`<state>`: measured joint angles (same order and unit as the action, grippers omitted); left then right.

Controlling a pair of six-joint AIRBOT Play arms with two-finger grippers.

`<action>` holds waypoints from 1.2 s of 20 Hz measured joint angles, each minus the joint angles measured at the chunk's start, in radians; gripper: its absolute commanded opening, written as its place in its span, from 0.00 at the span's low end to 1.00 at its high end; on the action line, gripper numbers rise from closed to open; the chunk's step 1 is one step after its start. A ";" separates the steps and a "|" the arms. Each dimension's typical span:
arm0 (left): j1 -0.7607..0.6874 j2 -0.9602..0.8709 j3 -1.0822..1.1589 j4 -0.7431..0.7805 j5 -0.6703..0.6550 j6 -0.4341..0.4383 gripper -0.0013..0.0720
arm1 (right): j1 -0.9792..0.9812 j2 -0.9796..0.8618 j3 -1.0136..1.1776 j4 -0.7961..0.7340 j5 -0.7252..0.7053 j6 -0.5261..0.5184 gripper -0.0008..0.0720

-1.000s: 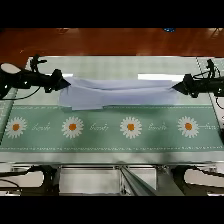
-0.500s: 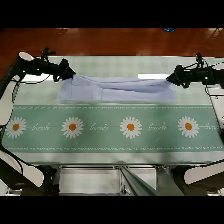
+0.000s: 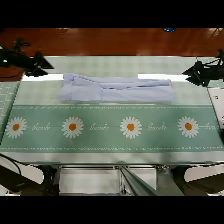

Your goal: Fold the shirts.

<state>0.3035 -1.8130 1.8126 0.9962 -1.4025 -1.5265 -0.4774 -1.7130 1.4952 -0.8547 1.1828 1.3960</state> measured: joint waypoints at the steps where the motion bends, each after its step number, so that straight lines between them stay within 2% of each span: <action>1: 0.008 0.043 -0.017 0.039 -0.011 0.001 0.71 | -0.011 0.006 -0.008 -0.041 0.019 0.013 0.57; 5: -0.010 0.275 -0.241 0.133 0.069 0.042 0.71 | -0.011 0.014 -0.100 -0.098 0.013 0.038 0.57; 9: -0.095 0.502 -0.563 0.125 0.223 0.088 0.71 | 0.028 -0.030 -0.158 -0.031 -0.044 0.021 0.57; 13: -0.180 0.590 -0.733 0.118 0.290 0.098 0.71 | 0.076 -0.089 -0.174 0.065 -0.090 0.006 0.55; 14: -0.196 0.595 -0.750 0.117 0.304 0.099 0.71 | 0.089 -0.103 -0.172 0.096 -0.093 -0.002 0.50; 16: -0.226 0.598 -0.773 0.110 0.330 0.100 0.71 | 0.122 -0.125 -0.159 0.115 -0.105 -0.024 0.05; 17: -0.240 0.597 -0.779 0.100 0.343 0.101 0.70 | 0.142 -0.132 -0.146 0.114 -0.108 -0.036 0.05; 18: -0.254 0.594 -0.785 0.095 0.353 0.101 0.58 | 0.159 -0.134 -0.131 0.126 -0.104 -0.048 0.05; 20: -0.277 0.591 -0.791 0.085 0.363 0.101 0.06 | 0.188 -0.112 -0.108 0.134 -0.076 -0.066 0.05; 24: -0.315 0.586 -0.795 0.052 0.372 0.102 0.04 | 0.212 0.056 -0.117 0.008 -0.026 -0.059 0.05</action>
<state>-0.0120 -1.2270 1.0172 1.0481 -1.0309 -1.4246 -0.2653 -1.6566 1.3777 -0.8471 1.1572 1.3369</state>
